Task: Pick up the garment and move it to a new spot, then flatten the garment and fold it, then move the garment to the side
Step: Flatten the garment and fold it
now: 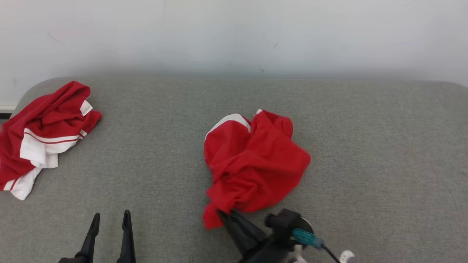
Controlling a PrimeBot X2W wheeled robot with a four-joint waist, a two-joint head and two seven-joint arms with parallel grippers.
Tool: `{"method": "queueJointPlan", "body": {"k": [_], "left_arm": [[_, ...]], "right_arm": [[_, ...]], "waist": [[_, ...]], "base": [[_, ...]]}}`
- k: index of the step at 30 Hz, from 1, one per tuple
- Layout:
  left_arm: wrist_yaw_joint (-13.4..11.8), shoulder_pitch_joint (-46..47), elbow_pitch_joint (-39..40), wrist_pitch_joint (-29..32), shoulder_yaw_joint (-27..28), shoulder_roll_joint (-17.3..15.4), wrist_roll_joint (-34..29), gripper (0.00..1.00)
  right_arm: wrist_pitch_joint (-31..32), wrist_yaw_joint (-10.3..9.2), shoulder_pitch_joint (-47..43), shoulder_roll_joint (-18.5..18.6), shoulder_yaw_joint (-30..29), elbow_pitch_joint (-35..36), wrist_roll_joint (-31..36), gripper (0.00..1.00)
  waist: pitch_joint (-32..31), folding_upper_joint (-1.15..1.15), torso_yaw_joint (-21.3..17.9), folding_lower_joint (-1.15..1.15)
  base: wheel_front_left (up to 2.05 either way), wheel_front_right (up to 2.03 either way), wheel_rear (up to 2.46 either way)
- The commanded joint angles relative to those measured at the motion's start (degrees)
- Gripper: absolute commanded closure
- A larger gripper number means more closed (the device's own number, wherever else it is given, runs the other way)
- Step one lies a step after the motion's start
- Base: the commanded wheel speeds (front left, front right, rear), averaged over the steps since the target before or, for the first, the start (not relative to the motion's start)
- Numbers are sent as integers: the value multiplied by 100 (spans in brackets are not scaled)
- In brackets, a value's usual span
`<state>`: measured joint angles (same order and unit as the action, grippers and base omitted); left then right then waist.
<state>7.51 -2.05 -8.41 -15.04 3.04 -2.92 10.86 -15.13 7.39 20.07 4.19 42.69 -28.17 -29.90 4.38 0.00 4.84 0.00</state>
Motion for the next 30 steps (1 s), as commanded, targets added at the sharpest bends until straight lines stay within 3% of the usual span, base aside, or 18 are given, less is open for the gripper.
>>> {"method": "queueJointPlan", "body": {"k": [1, 6, 7, 8, 11, 15, 19, 21, 26, 30], "left_arm": [[-6, 26, -15, -20, -7, 6, 47, 0], [-6, 94, -68, -20, -107, 7, 34, 0], [-6, 104, -74, -20, -126, 6, 29, 0], [-6, 96, -77, -20, -124, 5, 26, 0], [-6, 78, -74, -20, -114, 7, 26, 0], [-5, -16, -37, -19, -21, 7, 47, 0], [-5, -78, -3, -20, 74, 5, 63, 0], [-5, -81, 2, -20, 111, 5, 85, 0], [-5, -37, 31, -20, 128, 5, 101, 0], [-5, 25, 7, -20, 75, 6, 104, 0]], "right_arm": [[-5, 20, 177, -53, 213, -89, -97, 100], [-5, 20, 555, -139, 1013, -452, -462, 100], [-4, 20, 616, -139, 1124, -504, -602, 62], [-5, 20, 653, -132, 1250, -552, -763, 0], [-5, 20, 735, -132, 1356, -570, -1006, 0], [-4, 20, 927, -131, 1623, -518, -725, 0], [-4, 20, 941, 129, 1472, 98, -545, 0], [-5, 14, 931, 416, 1007, 294, -335, 0], [-4, 15, 727, 732, -308, 395, 239, 0], [-4, 14, 633, 945, -783, 114, 704, 0]], "waist": [[19, 0, 67, 0], [7, 0, 231, 0], [-4, 0, 267, 0], [-15, 0, 284, 0], [-33, 0, 297, 0], [-74, 0, 225, 0], [-84, 0, 102, 0], [-82, 0, 56, 0], [-59, 0, -11, 0], [-52, 0, 21, 0]], "base": [[0, 0, 0], [0, 0, 0], [0, 0, 0], [0, 0, 0], [0, 0, 0], [0, 0, 0], [0, 0, 0], [0, 0, 0], [0, 0, 0], [0, 0, 0]]}}
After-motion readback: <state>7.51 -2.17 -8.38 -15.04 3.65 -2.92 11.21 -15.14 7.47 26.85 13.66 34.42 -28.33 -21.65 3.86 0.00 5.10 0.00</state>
